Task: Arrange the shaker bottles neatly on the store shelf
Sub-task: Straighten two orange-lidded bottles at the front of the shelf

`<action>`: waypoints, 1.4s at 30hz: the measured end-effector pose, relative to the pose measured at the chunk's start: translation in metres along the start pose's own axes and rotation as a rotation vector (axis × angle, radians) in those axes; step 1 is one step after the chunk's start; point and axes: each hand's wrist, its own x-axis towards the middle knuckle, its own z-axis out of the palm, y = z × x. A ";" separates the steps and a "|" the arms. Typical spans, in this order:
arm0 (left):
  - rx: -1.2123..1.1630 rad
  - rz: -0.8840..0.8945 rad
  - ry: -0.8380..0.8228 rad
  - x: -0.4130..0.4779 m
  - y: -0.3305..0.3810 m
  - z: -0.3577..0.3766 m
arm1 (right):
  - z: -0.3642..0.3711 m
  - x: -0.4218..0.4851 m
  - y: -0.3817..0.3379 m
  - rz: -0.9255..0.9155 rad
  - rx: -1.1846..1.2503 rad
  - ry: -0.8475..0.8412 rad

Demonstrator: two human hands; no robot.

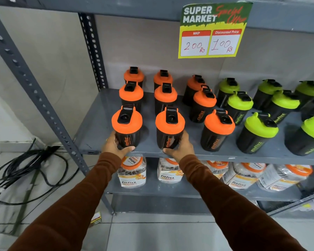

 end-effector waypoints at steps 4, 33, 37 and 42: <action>0.021 0.008 -0.009 0.001 0.000 -0.001 | 0.004 0.001 0.001 0.026 -0.023 0.003; -0.077 0.059 -0.005 0.003 -0.008 -0.006 | 0.003 -0.004 -0.004 0.056 -0.070 -0.031; -0.094 0.057 -0.011 0.004 -0.008 -0.005 | 0.005 -0.002 -0.002 0.062 -0.083 -0.021; -0.099 0.066 -0.019 0.004 -0.010 -0.005 | 0.006 -0.001 -0.001 0.063 -0.081 -0.016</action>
